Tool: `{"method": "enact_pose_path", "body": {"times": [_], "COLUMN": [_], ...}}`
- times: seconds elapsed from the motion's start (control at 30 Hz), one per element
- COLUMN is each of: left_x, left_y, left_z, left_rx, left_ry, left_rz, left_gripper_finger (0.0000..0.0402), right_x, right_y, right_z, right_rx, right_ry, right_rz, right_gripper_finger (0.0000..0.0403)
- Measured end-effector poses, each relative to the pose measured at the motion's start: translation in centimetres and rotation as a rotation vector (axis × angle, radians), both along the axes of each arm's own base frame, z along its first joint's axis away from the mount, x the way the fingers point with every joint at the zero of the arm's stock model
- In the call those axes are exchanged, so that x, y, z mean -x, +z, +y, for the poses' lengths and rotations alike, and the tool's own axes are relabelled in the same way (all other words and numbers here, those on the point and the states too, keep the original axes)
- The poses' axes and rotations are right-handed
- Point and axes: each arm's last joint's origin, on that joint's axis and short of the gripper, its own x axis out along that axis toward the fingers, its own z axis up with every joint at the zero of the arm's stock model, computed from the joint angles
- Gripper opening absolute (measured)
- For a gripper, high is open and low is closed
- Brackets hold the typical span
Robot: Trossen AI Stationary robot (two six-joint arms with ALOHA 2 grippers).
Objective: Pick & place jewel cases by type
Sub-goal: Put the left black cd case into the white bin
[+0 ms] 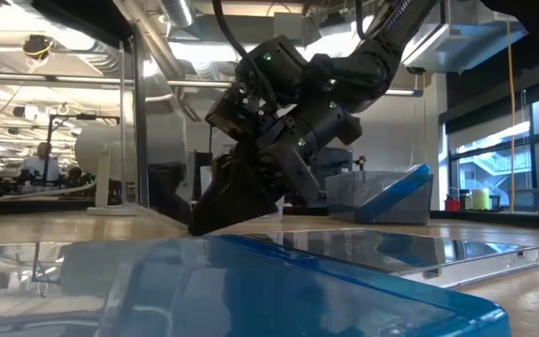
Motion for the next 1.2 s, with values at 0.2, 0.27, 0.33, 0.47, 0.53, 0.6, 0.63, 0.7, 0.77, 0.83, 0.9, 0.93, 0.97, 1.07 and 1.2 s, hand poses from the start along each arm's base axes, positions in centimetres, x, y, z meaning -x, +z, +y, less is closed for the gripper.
{"method": "enact_pose_path", "body": {"times": [0.2, 0.27, 0.33, 0.47, 0.53, 0.6, 0.63, 0.7, 0.77, 0.83, 0.9, 0.93, 0.97, 1.07, 1.2], "left_x": [-0.6, -0.9, -1.2, -1.3, -1.4, -1.3, -1.3, -1.3, -1.3, -1.3, -1.3, -1.4, -1.4, -1.4, -1.4], "left_y": [0.1, 0.2, 0.2, 0.1, 0.1, 0.1, 0.1, 0.0, 0.0, 0.0, 0.0, 0.0, -0.1, -0.2, -0.4], "left_z": [0.1, 0.2, 0.3, 0.5, 0.5, 0.6, 0.6, 0.6, 0.6, 0.6, 0.6, 0.5, 0.5, 0.5, 0.4], "left_rx": [-0.009, -0.011, -0.011, 0.014, 0.026, 0.046, 0.062, 0.098, 0.143, 0.181, 0.214, 0.225, 0.235, 0.270, 0.316], "left_ry": [-0.023, -0.033, -0.045, -0.057, -0.055, -0.032, -0.017, 0.016, 0.056, 0.090, 0.118, 0.129, 0.139, 0.162, 0.197], "left_rz": [-0.015, -0.021, -0.020, 0.007, 0.013, 0.001, -0.005, -0.022, -0.043, -0.060, -0.075, -0.080, -0.084, -0.089, -0.100], "left_gripper_finger": [0.0152, 0.0152, 0.0152, 0.0152, 0.0152, 0.0152, 0.0152, 0.0152, 0.0152, 0.0152, 0.0152, 0.0152, 0.0152, 0.0152, 0.0152], "right_x": [0.0, -0.1, -0.1, -0.1, -0.1, -0.1, -0.1, 0.0, 0.0, 0.0, 0.0, 0.0, 0.0, 0.0, 0.0], "right_y": [0.0, 0.1, 0.1, 0.0, 0.0, 0.0, 0.0, 0.0, 0.0, 0.0, 0.0, 0.0, 0.0, 0.0, 0.0], "right_z": [0.0, 0.0, 0.0, 0.0, 0.0, 0.0, 0.0, 0.0, 0.0, 0.0, 0.0, 0.0, 0.0, 0.0, 0.0], "right_rx": [0.003, 0.003, 0.003, 0.000, 0.000, -0.002, -0.002, -0.003, -0.004, -0.005, -0.003, -0.001, 0.002, 0.008, 0.000], "right_ry": [0.003, 0.005, 0.005, 0.002, 0.002, 0.001, 0.001, 0.001, 0.002, 0.003, 0.001, -0.003, -0.005, -0.013, -0.024], "right_rz": [-0.007, -0.010, -0.012, -0.005, -0.003, -0.001, -0.001, 0.000, 0.000, 0.001, 0.002, 0.003, 0.002, 0.005, 0.009], "right_gripper_finger": [0.0168, 0.0168, 0.0168, 0.0168, 0.0168, 0.0168, 0.0168, 0.0168, 0.0168, 0.0168, 0.0168, 0.0168, 0.0168, 0.0168, 0.0168]}}
